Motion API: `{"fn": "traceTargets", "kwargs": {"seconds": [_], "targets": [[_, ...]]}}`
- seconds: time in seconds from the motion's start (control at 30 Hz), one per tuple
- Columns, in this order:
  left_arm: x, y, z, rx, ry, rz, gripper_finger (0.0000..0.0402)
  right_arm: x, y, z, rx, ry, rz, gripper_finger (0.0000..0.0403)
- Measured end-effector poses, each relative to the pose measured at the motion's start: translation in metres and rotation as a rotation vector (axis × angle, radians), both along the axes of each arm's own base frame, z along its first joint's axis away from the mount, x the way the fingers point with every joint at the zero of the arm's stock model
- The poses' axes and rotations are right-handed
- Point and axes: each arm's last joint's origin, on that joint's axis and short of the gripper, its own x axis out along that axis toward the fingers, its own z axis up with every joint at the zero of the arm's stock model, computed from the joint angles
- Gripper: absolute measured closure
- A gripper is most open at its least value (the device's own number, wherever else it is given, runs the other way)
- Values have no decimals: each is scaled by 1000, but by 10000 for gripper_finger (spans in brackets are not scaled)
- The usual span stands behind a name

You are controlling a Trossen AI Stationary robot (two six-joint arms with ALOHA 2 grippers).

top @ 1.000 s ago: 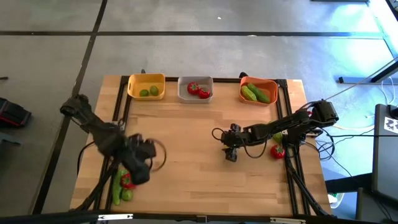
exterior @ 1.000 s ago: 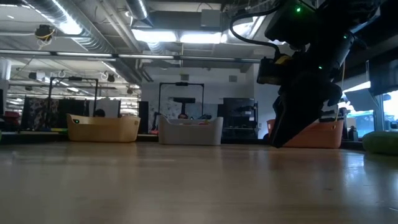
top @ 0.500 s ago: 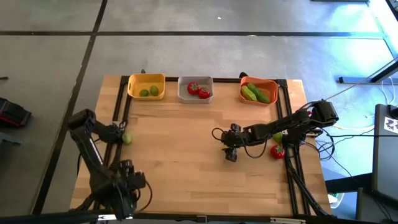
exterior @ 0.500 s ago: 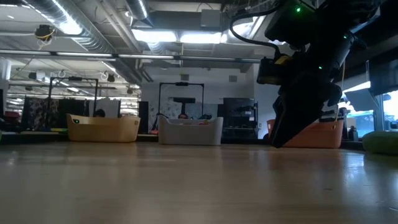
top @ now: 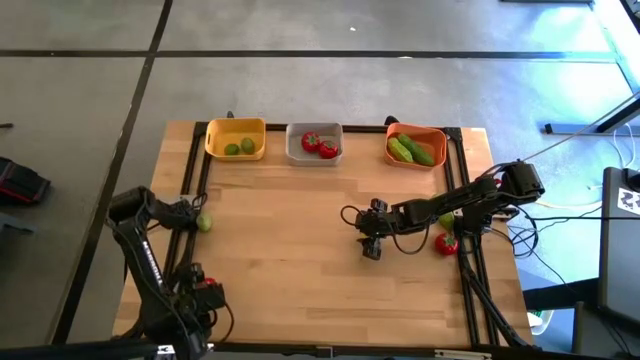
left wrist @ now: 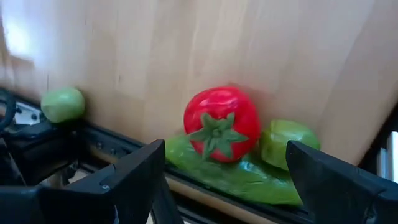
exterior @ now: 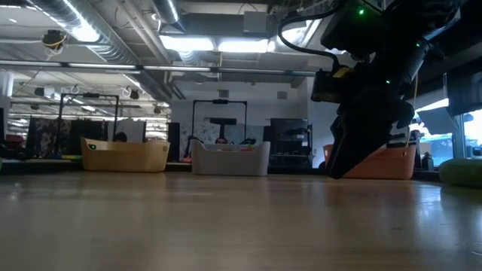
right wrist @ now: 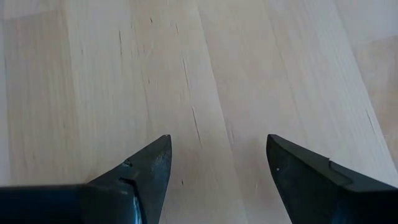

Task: Sort produce into baskets
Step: Put the tomatoes into the gray bin

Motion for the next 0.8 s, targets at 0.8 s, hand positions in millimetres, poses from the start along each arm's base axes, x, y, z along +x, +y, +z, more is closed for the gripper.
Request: {"fn": "traceTargets", "kwargs": {"seconds": [0.8], "targets": [[-24,39,-75,-250,-8,54,75,0,0,0,24,2,-25,151]]}}
